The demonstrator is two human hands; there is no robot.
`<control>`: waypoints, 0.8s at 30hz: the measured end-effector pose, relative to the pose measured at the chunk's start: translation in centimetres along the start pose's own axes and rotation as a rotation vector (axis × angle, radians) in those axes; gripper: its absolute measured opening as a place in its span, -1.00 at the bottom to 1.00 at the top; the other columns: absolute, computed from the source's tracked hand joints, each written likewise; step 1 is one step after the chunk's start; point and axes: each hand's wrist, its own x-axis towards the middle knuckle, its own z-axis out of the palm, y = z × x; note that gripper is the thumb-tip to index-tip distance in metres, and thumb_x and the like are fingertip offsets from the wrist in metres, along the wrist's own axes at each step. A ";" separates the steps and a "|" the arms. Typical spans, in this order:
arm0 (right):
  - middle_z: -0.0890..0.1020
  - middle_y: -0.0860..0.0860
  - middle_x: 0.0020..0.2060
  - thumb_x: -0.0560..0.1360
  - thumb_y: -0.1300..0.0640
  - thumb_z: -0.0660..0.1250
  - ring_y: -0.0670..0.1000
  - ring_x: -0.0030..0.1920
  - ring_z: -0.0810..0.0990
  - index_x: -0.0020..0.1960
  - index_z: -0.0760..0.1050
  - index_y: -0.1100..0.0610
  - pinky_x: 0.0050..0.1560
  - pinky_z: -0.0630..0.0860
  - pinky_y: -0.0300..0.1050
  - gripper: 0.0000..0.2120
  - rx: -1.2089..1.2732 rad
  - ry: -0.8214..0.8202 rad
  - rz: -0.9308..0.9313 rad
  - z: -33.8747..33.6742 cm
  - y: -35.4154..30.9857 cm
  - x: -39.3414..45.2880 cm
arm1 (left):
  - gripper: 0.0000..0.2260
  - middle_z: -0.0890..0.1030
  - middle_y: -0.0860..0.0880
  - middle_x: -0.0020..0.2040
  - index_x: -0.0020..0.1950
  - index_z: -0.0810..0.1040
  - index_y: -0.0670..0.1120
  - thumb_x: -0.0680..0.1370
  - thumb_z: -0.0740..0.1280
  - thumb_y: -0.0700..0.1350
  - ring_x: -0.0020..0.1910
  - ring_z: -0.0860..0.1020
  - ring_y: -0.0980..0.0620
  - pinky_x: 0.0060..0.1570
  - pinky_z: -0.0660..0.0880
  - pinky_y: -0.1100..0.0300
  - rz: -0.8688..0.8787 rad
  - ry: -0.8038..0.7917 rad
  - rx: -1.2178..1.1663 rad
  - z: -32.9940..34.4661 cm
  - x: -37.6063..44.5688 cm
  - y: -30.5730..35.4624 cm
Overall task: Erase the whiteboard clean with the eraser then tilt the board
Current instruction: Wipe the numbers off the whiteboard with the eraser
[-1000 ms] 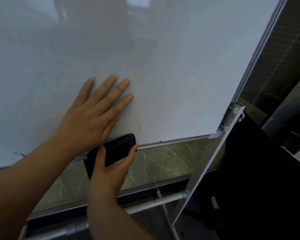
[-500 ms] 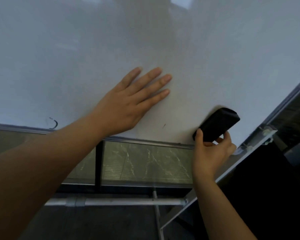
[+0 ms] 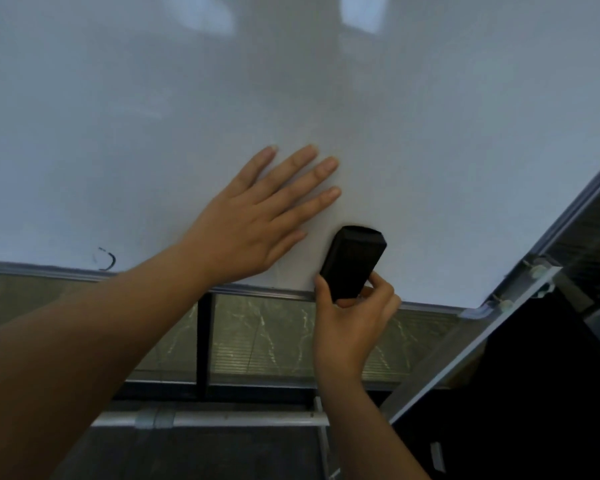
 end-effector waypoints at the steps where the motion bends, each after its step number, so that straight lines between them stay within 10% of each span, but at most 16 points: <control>1: 0.32 -0.03 0.05 0.37 0.18 0.53 0.01 -0.21 0.51 0.25 0.36 0.18 -0.19 0.39 -0.52 -0.46 -0.005 -0.007 -0.013 0.0 -0.1 0.0 | -0.53 0.13 -0.16 0.55 0.57 0.13 -0.12 0.68 0.07 -0.01 0.53 0.15 -0.20 0.49 -0.03 -0.13 -0.003 -0.003 0.006 0.1 0.1 0.0; 11: 0.32 -0.02 0.05 0.36 0.17 0.54 0.05 -0.07 0.55 0.30 0.40 0.15 -0.11 0.59 0.04 -0.43 -0.193 -0.111 -0.204 1.6 -1.5 -1.9 | -0.52 0.13 -0.16 0.56 0.58 0.09 -0.05 0.69 0.02 0.08 0.55 0.11 -0.18 0.49 -0.03 -0.15 -0.010 -0.041 0.007 0.0 0.1 0.1; 24: 0.42 0.22 -0.03 0.30 0.26 0.57 0.19 -0.04 0.47 0.34 0.41 0.28 0.01 0.46 -0.03 -0.34 -0.206 0.040 -0.586 -2.6 -4.0 5.5 | -0.46 0.10 -0.13 0.57 0.58 0.04 -0.12 0.68 -0.01 0.12 0.55 0.09 -0.11 0.50 0.02 -0.12 -0.031 -0.096 0.043 -1.0 -0.2 0.6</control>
